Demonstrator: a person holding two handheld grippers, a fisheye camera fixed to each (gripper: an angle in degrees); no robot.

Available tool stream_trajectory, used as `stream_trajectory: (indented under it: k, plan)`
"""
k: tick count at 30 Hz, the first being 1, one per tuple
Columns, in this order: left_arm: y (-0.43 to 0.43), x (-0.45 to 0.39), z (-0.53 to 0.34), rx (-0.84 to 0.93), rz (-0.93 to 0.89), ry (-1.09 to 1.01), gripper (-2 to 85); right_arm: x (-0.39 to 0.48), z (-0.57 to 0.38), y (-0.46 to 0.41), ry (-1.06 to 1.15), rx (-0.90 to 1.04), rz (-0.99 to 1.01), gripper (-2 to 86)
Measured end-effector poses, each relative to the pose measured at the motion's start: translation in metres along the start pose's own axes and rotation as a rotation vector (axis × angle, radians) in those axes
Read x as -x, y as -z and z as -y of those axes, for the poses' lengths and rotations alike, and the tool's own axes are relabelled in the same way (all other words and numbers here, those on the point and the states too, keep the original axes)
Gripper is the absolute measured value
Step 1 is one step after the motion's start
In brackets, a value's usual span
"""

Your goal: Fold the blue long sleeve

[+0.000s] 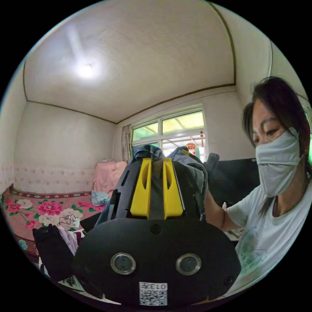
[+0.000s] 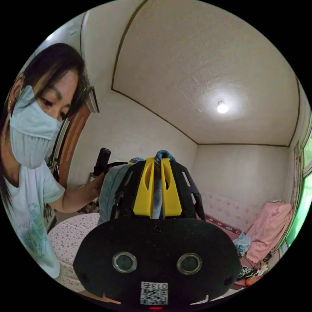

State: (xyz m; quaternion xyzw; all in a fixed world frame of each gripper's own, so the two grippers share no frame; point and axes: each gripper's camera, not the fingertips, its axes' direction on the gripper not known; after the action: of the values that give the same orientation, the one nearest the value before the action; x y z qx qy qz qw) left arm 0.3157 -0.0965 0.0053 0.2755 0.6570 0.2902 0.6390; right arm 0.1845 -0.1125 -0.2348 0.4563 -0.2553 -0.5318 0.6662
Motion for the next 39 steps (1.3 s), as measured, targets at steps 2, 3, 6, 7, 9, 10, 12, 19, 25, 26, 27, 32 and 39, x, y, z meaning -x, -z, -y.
stream_trajectory:
  k: [2, 3, 6, 7, 9, 10, 12, 19, 25, 26, 27, 32, 39]
  plan:
    - [0.028, -0.036, 0.002, -0.012, -0.026, -0.004, 6.1, 0.026, 0.01, 0.021, -0.004, -0.033, -0.025, 1.8]
    - [0.034, -0.043, 0.002, -0.013, -0.036, 0.001, 6.1, 0.04, 0.012, 0.034, -0.016, -0.061, -0.015, 1.8]
    - [0.057, -0.075, -0.009, 0.001, -0.07, 0.037, 6.2, 0.071, 0.007, 0.058, -0.069, -0.096, 0.027, 1.8]
    - [0.063, -0.084, -0.018, 0.027, -0.036, 0.063, 6.3, 0.076, 0.004, 0.06, -0.091, -0.085, 0.024, 1.8]
    - [0.066, -0.091, -0.042, 0.117, 0.05, 0.115, 6.4, 0.091, -0.019, 0.057, -0.206, 0.049, 0.013, 2.0]
    - [0.063, -0.088, -0.065, 0.206, 0.115, 0.166, 6.5, 0.093, -0.029, 0.054, -0.243, 0.099, 0.014, 2.1]
    - [0.06, -0.072, -0.111, 0.319, 0.176, 0.268, 6.6, 0.099, -0.086, 0.034, -0.415, 0.299, 0.01, 2.3]
    - [0.056, 0.002, -0.282, 0.794, 0.475, 0.672, 6.3, 0.125, -0.254, -0.027, -0.763, 0.826, 0.043, 4.4]
    - [0.084, 0.004, -0.287, 0.603, 0.468, 0.793, 10.7, 0.124, -0.284, 0.01, -0.794, 0.867, -0.064, 8.7]
    - [0.071, -0.001, -0.287, 0.623, 0.416, 0.786, 12.9, 0.123, -0.294, 0.022, -0.79, 0.925, -0.118, 9.2]
    - [0.063, -0.004, -0.286, 0.642, 0.385, 0.777, 14.2, 0.123, -0.307, 0.035, -0.788, 0.988, -0.154, 9.9]
    - [-0.041, -0.07, -0.283, 0.937, 0.149, 0.515, 20.7, 0.135, -0.373, 0.087, -1.046, 1.166, -0.076, 13.2]
    - [-0.098, -0.077, -0.343, 1.177, 0.295, 0.452, 15.3, 0.177, -0.427, 0.077, -1.277, 1.158, 0.184, 10.9]
